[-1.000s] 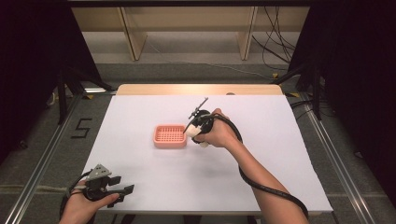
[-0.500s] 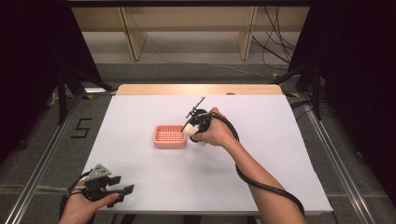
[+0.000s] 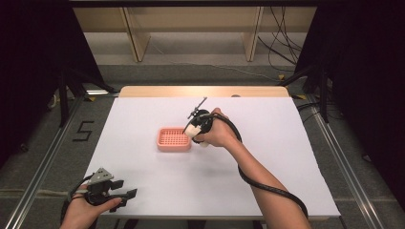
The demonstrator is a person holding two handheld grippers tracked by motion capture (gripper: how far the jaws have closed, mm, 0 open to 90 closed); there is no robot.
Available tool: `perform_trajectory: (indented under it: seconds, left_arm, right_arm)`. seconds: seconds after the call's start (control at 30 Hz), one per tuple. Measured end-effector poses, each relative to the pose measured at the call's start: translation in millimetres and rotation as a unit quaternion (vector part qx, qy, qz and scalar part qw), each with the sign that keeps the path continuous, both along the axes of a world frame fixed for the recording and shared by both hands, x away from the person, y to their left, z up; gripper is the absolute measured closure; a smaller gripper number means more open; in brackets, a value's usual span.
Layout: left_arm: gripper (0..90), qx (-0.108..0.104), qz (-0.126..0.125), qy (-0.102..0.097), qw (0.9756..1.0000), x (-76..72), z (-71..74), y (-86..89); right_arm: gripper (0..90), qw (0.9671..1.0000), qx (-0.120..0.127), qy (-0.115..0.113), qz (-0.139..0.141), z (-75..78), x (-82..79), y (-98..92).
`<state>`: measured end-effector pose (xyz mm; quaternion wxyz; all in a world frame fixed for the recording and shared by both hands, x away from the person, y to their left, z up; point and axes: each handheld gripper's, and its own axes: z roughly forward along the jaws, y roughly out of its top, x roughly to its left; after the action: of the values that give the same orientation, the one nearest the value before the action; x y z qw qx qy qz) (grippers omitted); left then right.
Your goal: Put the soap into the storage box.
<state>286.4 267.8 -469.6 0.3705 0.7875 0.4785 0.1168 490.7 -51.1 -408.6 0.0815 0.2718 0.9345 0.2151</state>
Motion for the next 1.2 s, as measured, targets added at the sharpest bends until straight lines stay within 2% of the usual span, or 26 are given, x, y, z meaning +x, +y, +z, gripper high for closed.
perform_trajectory:
  seconds: [0.13, 0.23, 0.3, 0.37, 0.4, 0.5, 0.53, 0.67, 0.7, 1.2]
  left_arm:
    - [33.5, 0.001, 0.000, 0.000, 1.0000, -0.1, 0.1, 0.1]
    - [33.5, 0.001, -0.001, 0.001, 1.0000, -0.1, 0.0, 0.1]
    - [33.5, 0.006, -0.003, 0.002, 1.0000, 0.1, 0.2, 0.7]
    - [33.5, 0.003, 0.001, 0.001, 1.0000, 0.1, -0.1, 0.1]
    - [33.5, -0.007, 0.002, 0.000, 1.0000, -0.3, -0.4, -1.0]
    - [33.5, -0.004, -0.001, 0.004, 1.0000, -0.3, 0.3, -0.4]
    - [33.5, -0.004, -0.001, 0.003, 1.0000, -0.3, 0.1, -0.4]
    - [33.5, -0.004, -0.001, 0.004, 1.0000, -0.3, 0.1, -0.4]
    - [33.5, -0.004, -0.001, 0.004, 1.0000, -0.3, 0.1, -0.3]
    - [33.5, -0.004, -0.002, 0.004, 1.0000, -0.3, -0.1, -0.1]
  right_arm:
    - [50.5, 1.0000, 0.000, -0.003, 0.001, 0.5, 1.5, 1.2]
    - [50.6, 1.0000, 0.001, 0.003, -0.005, 0.6, 1.0, 2.6]
    - [50.6, 1.0000, -0.001, -0.004, 0.003, 0.8, 2.8, 2.5]
    - [50.6, 1.0000, 0.000, -0.001, -0.004, 1.0, 2.7, 3.6]
    - [50.5, 1.0000, -0.001, -0.004, 0.003, 0.7, 3.7, 3.8]
    - [50.6, 1.0000, -0.002, -0.002, -0.003, 0.5, 3.6, 5.3]
    - [50.5, 1.0000, -0.003, -0.006, 0.006, 0.4, 5.0, 5.2]
    - [50.6, 1.0000, -0.002, -0.004, 0.001, 0.7, 5.1, 7.0]
    - [50.6, 0.9999, -0.003, -0.008, 0.007, 0.7, 6.2, 7.1]
    - [50.5, 0.9999, -0.006, -0.012, 0.010, -2.1, 9.5, 13.1]
